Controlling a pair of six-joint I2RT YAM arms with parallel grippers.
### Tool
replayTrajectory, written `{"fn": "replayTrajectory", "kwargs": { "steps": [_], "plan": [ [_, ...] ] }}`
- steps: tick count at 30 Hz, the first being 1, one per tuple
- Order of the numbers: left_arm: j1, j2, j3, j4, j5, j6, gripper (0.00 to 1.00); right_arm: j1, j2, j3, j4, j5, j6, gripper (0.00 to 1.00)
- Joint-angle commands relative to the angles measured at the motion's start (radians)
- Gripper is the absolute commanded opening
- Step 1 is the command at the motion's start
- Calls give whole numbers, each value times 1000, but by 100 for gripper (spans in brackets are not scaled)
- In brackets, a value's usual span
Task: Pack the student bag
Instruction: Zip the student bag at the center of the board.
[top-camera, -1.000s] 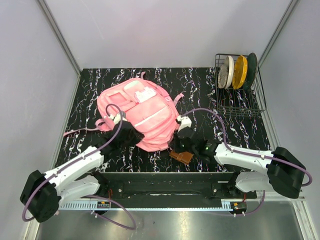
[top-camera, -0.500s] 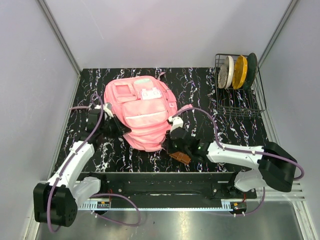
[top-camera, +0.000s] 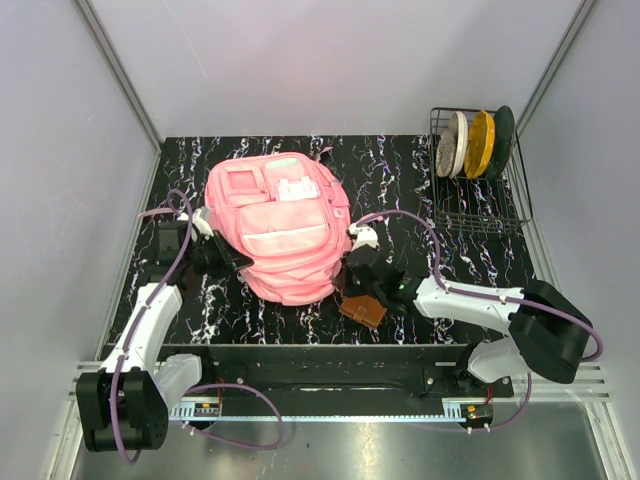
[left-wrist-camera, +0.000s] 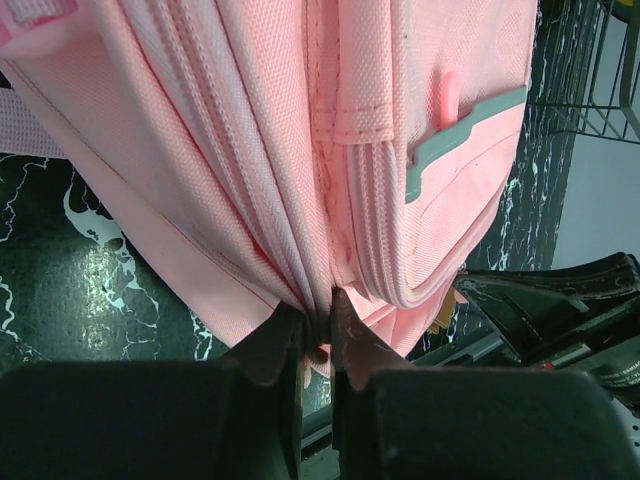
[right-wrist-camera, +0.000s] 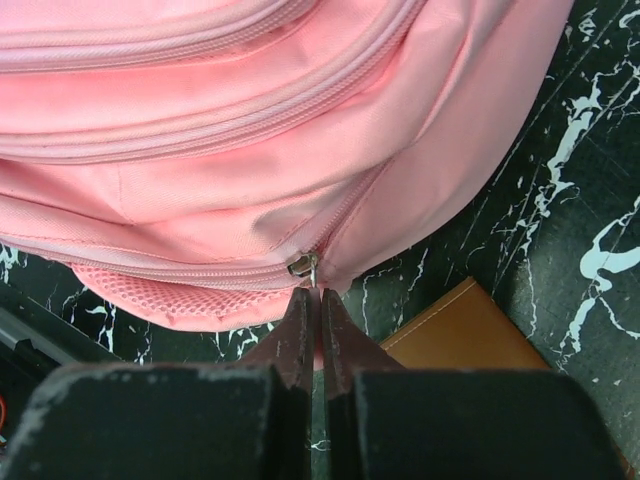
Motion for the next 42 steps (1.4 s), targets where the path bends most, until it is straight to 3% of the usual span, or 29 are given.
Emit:
{"fn": "replayTrajectory", "kwargs": {
  "steps": [1,4,5,9,12,15,18,22,27,30,34,38,39,42],
  "plan": [
    [44,-27,33,96,-17,51,0,-48,-6,-12,-89,55,-5,0],
    [52,-27,45,79,-29,53,5,-54,-2,-9,-86,40,6,0],
    [53,-29,45,79,-31,42,30,-54,-5,-10,-80,23,4,0],
    [55,-55,25,129,43,1,76,-52,-60,-44,-16,-81,20,0],
    [53,-111,25,137,87,-39,88,-43,-103,-58,-17,-91,33,0],
    [29,-200,5,97,63,-119,92,-38,-120,-56,-26,-97,35,0],
    [-101,-308,-57,54,-72,-244,93,-34,-102,-44,-31,-97,29,0],
    [-356,-491,-172,4,-314,-438,93,-32,-81,-21,-28,-94,29,0],
    [-465,-619,-260,-26,-475,-633,89,-26,-77,0,-25,-98,38,0],
    [-532,-598,-260,-32,-537,-654,89,-20,-68,11,-31,-98,32,0],
    [-629,-450,-223,29,-615,-665,90,-11,-65,14,-32,-92,32,0],
    [-683,-334,-229,209,-685,-679,89,6,-72,11,-29,-81,40,0],
    [-691,-313,-238,318,-690,-679,89,11,-75,13,-23,-81,40,0],
    [-698,-213,-245,399,-684,-674,79,23,-78,11,-19,-88,33,0]
  ]
}}
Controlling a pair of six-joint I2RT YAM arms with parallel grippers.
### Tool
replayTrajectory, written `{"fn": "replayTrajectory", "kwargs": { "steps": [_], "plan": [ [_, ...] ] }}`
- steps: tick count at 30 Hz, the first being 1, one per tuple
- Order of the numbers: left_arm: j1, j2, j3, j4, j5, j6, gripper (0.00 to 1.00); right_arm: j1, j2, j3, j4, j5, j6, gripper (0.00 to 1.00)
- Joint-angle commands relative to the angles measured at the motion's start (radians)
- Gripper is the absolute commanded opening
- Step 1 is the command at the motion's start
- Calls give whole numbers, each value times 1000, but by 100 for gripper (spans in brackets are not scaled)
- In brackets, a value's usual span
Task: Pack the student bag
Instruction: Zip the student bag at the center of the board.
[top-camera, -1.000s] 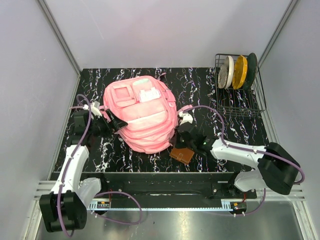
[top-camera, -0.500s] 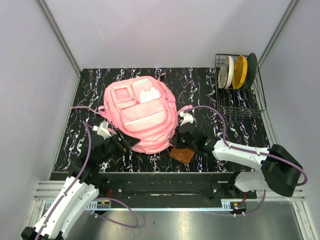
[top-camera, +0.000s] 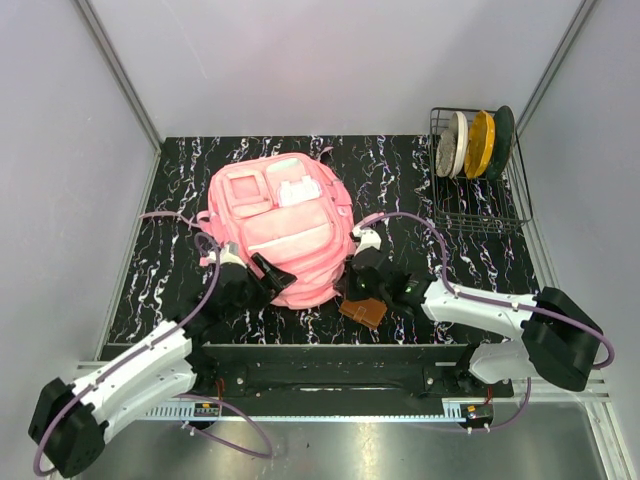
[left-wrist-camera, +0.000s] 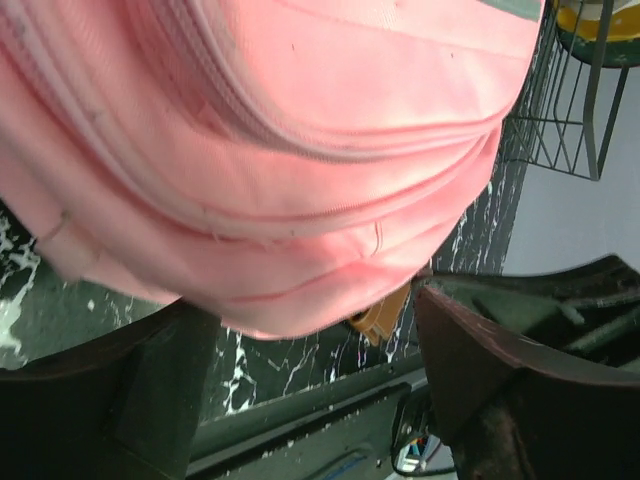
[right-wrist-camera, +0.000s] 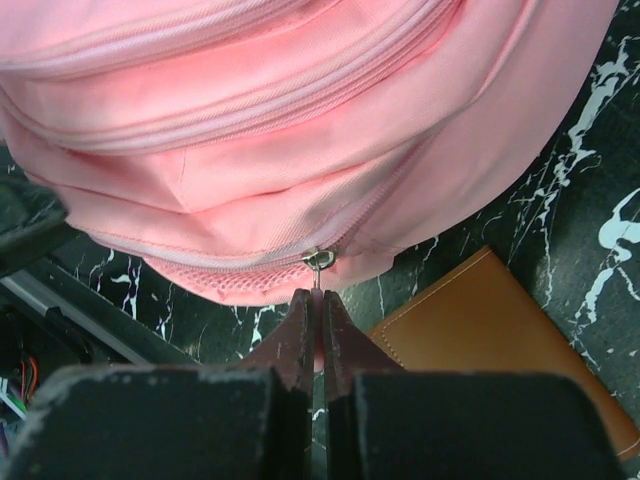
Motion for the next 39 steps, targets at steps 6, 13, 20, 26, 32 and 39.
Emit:
{"fn": "replayTrajectory", "kwargs": {
  "steps": [6,13,20,26,32,39],
  "plan": [
    [-11,142,65,229,-89,41,21,30,-29,20,-16,24,-22,0],
    [40,-115,134,-159,-248,145,0,19,-14,9,-52,93,-47,0],
    [236,-332,196,-459,-216,249,0,-12,44,34,-44,75,-54,0],
    [289,-309,271,-507,-205,314,0,-36,61,35,-43,76,-63,0],
    [364,-241,343,-515,-155,395,0,-68,52,22,-43,88,-53,0],
    [477,-229,331,-484,0,432,0,-119,92,40,-27,79,-53,0]
  ]
}}
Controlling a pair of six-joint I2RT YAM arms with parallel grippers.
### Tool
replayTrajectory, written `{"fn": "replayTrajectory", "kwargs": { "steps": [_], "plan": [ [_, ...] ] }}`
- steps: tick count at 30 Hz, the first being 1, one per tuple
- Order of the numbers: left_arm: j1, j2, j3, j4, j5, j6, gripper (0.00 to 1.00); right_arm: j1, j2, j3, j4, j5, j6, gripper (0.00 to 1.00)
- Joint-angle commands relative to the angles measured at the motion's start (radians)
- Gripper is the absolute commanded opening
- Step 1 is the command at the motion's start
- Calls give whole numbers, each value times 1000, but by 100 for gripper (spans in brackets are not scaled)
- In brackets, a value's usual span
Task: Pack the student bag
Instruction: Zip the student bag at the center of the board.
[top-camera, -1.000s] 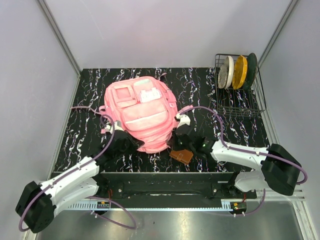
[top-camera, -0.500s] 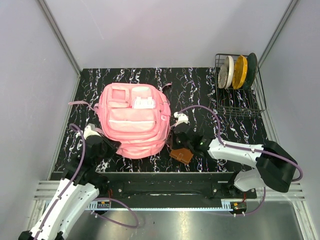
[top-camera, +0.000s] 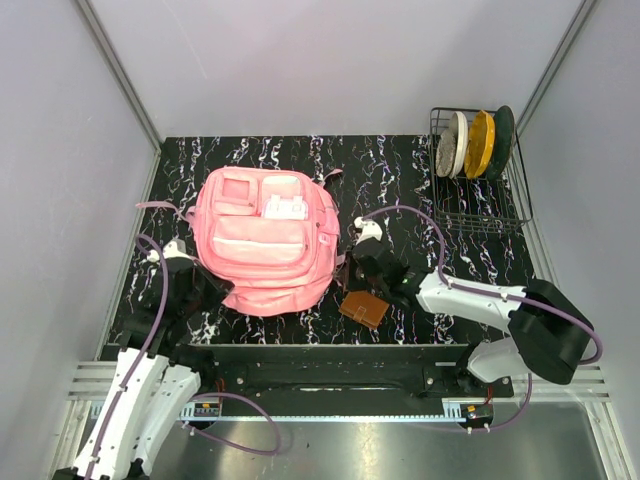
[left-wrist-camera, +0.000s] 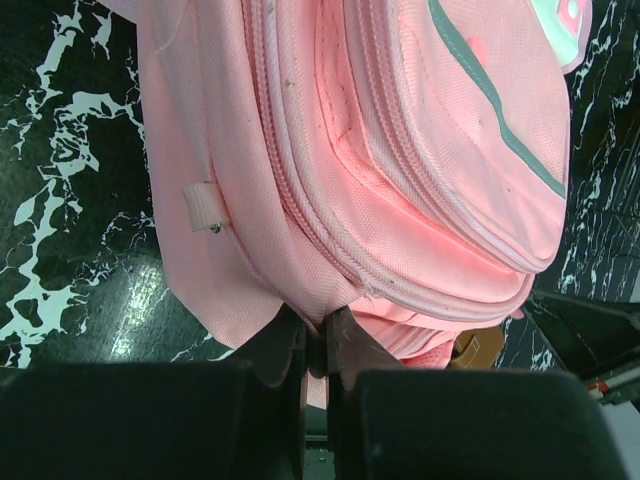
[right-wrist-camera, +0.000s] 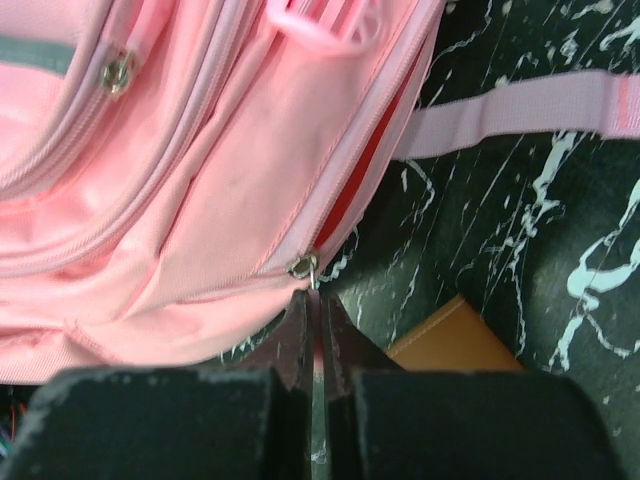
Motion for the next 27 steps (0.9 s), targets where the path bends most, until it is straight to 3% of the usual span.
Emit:
{"fn": "replayTrajectory", "kwargs": {
  "steps": [1,27],
  "plan": [
    [60,-12,67,102,-10,77,0,-67,38,19,-67,77,-26,0],
    [73,-28,97,65,93,118,0,-310,394,216,162,-97,-49,0]
  ]
}}
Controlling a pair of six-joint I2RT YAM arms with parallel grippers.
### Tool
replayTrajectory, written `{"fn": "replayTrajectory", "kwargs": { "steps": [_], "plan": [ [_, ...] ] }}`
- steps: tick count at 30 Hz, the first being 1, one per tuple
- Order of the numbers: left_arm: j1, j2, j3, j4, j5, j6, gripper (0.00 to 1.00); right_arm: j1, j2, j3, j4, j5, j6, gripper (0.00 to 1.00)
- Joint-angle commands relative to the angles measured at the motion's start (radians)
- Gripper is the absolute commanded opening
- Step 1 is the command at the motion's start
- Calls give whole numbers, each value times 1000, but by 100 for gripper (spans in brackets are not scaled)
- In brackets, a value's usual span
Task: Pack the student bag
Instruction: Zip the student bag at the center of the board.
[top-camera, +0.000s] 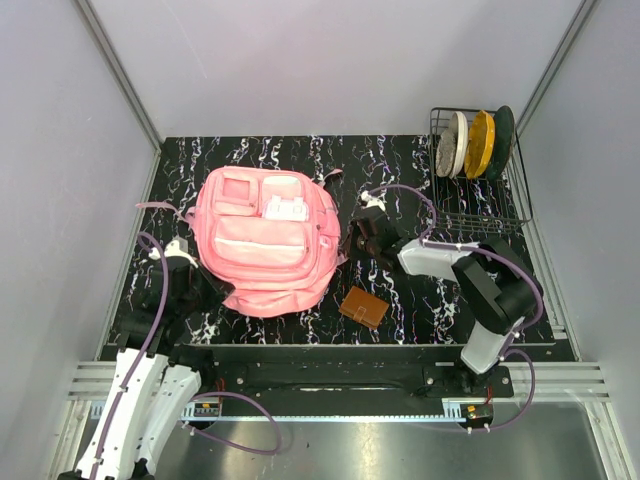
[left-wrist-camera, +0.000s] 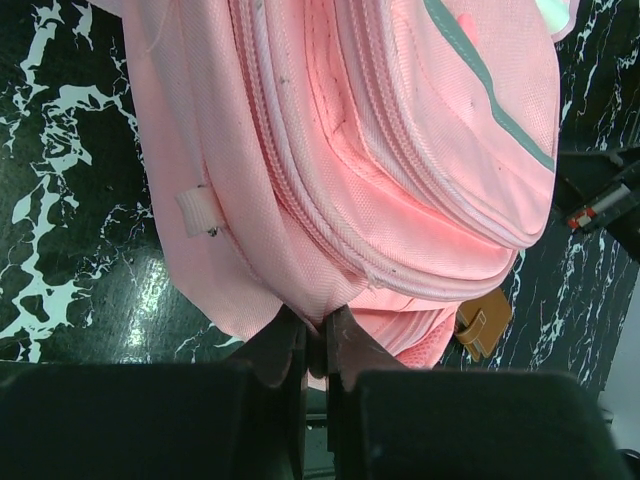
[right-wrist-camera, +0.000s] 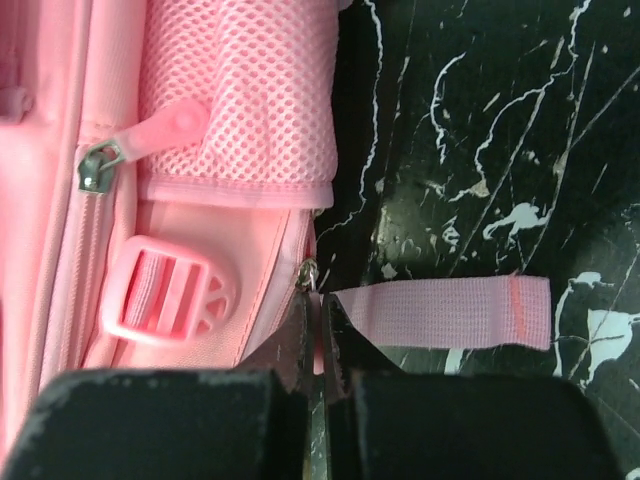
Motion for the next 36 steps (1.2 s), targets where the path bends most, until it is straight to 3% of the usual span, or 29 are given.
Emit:
{"fn": "replayTrajectory", "kwargs": {
  "steps": [1,12,28,34,36],
  "plan": [
    [17,-33,75,94,-8,37,0,-65,66,62,30,29,-18,0],
    [22,-13,52,120,48,60,0,-116,119,123,33,-17,-8,0],
    [22,203,-20,399,400,187,0,-114,-279,-168,-15,105,-9,0],
    [20,283,-23,376,382,221,0,-116,-316,-233,-30,191,37,0],
    [22,276,-34,372,378,215,0,-116,-291,-204,-77,210,39,5]
  ]
}}
